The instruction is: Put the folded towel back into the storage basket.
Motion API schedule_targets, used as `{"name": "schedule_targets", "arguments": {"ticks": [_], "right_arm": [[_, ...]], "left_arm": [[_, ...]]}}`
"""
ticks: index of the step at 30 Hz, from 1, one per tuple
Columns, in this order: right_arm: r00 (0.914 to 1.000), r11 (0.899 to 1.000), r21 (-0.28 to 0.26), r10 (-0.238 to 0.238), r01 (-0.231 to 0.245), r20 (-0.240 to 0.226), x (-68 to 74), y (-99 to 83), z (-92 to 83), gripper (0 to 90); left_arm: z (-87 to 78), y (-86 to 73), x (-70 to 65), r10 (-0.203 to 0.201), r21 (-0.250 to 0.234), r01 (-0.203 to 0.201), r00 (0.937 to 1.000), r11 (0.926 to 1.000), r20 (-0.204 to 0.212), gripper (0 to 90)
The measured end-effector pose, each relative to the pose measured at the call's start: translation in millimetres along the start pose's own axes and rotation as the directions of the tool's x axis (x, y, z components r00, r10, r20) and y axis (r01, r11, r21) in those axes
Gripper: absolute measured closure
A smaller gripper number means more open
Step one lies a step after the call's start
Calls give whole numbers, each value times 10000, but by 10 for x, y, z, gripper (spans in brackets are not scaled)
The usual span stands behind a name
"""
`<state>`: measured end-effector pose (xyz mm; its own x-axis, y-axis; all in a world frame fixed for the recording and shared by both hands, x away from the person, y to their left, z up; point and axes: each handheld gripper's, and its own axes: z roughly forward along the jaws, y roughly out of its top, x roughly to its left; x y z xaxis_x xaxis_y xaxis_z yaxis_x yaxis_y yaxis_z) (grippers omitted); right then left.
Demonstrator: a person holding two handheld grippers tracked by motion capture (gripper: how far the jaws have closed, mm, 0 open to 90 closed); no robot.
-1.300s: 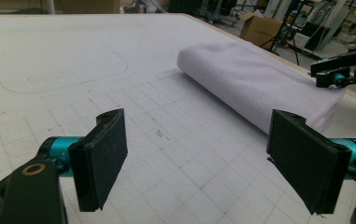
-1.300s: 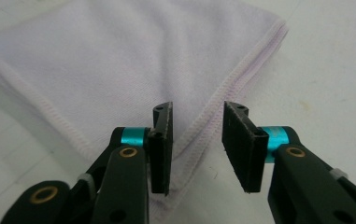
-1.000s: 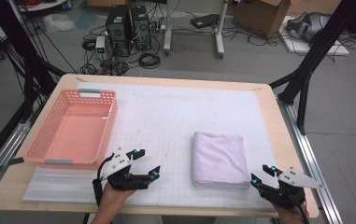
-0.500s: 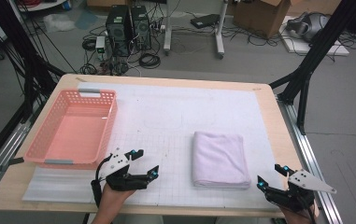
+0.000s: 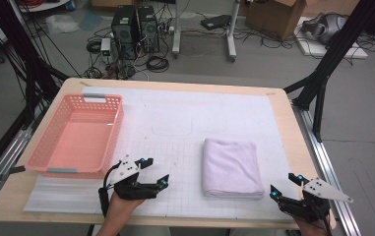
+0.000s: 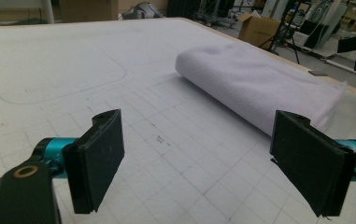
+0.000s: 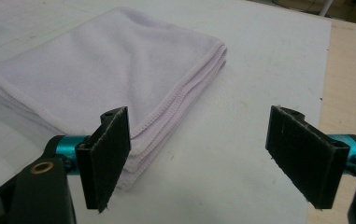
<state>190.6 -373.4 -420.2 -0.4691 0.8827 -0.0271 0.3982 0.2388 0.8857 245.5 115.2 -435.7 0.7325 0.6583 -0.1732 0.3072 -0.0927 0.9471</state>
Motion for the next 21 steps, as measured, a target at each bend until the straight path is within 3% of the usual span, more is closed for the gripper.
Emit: {"name": "schedule_targets", "arguments": {"ticks": [6, 12, 21], "right_arm": [[10000, 10000, 86, 45, -45, -44, -6, -16, 8, 212], [10000, 10000, 83, -32, 32, -83, -11, -8, 0, 213], [9997, 9996, 258, -65, 71, -229, 11, -17, 29, 213]], "left_arm": [[88, 28, -5, -178, 68, 178, 9998, 9998, -17, 182], [279, 91, -47, 7, 420, -6, 10000, 9991, -18, 182], [684, 247, -162, -493, 887, 426, 9960, 9952, 748, 187]]}}
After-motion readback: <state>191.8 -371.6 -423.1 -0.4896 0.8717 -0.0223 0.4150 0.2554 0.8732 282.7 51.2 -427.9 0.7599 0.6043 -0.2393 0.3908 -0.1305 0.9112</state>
